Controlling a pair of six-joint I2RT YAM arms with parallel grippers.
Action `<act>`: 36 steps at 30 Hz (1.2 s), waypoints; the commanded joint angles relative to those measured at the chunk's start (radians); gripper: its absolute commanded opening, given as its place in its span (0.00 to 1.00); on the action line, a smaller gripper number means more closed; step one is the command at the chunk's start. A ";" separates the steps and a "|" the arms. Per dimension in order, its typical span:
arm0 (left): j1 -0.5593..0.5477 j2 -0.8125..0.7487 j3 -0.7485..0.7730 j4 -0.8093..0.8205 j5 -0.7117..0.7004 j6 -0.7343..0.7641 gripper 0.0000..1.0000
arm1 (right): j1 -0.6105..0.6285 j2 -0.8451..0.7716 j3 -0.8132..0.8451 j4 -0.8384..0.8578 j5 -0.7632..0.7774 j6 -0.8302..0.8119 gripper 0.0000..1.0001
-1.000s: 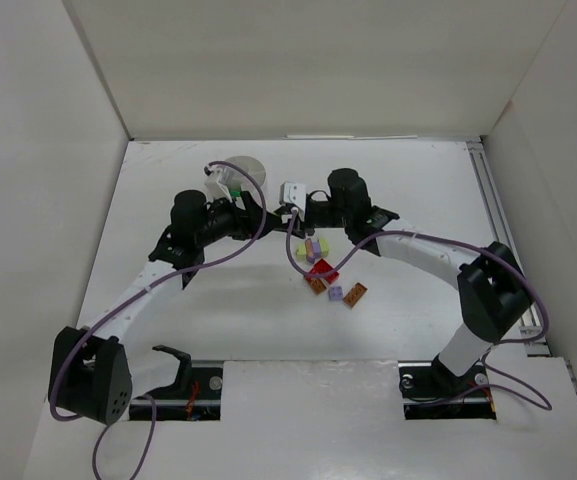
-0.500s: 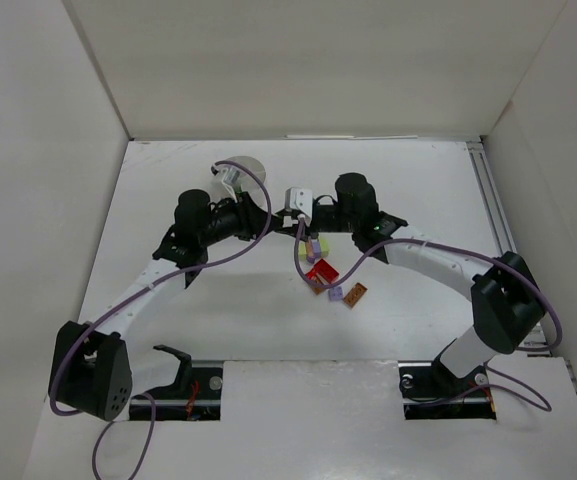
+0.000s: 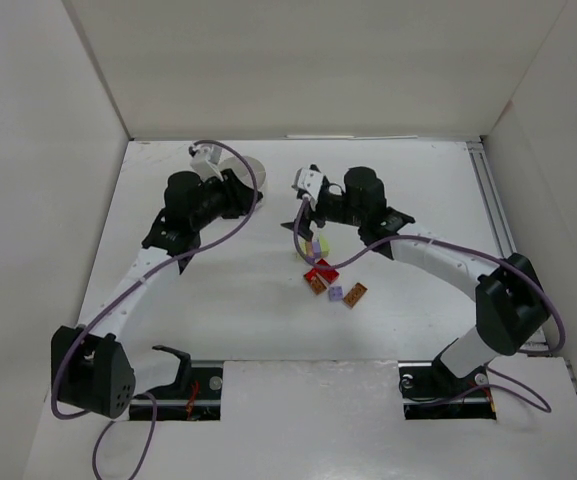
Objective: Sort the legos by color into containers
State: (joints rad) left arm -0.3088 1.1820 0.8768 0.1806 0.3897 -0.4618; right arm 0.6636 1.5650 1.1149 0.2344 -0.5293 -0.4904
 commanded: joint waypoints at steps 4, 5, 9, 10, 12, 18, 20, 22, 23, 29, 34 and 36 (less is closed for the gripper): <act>0.042 0.120 0.206 -0.096 -0.235 0.075 0.00 | -0.073 -0.123 -0.012 -0.075 0.429 0.072 1.00; 0.042 0.170 0.229 -0.105 -0.235 0.093 0.00 | -0.073 -0.143 -0.023 -0.116 0.490 0.062 1.00; 0.042 0.298 0.320 -0.105 -0.206 0.115 0.00 | -0.082 -0.175 -0.044 -0.187 0.733 0.053 1.00; 0.042 0.321 0.336 -0.116 -0.206 0.124 0.00 | -0.082 -0.184 -0.044 -0.196 0.758 0.053 1.00; 0.042 0.388 0.389 -0.138 -0.222 0.124 0.01 | -0.116 -0.184 -0.053 -0.220 0.781 0.053 1.00; 0.022 0.505 0.458 -0.158 -0.290 0.158 0.05 | -0.238 -0.148 -0.062 -0.256 0.611 0.151 1.00; 0.013 0.530 0.472 -0.168 -0.304 0.170 0.05 | -0.248 -0.148 -0.073 -0.256 0.574 0.151 1.00; 0.013 0.551 0.498 -0.193 -0.340 0.170 0.05 | -0.248 -0.148 -0.084 -0.256 0.574 0.151 1.00; 0.004 0.565 0.508 -0.193 -0.341 0.170 0.05 | -0.248 -0.148 -0.084 -0.256 0.574 0.151 1.00; 0.004 0.585 0.518 -0.193 -0.365 0.170 0.12 | -0.257 -0.138 -0.096 -0.256 0.565 0.142 1.00; -0.006 0.594 0.518 -0.193 -0.436 0.160 0.18 | -0.257 -0.138 -0.115 -0.256 0.536 0.142 1.00; -0.006 0.603 0.527 -0.193 -0.456 0.160 0.18 | -0.257 -0.149 -0.125 -0.265 0.535 0.142 1.00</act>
State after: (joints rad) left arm -0.3084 1.7813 1.3464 -0.0223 -0.0078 -0.3042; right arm 0.4068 1.4223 1.0035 -0.0444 0.0315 -0.3622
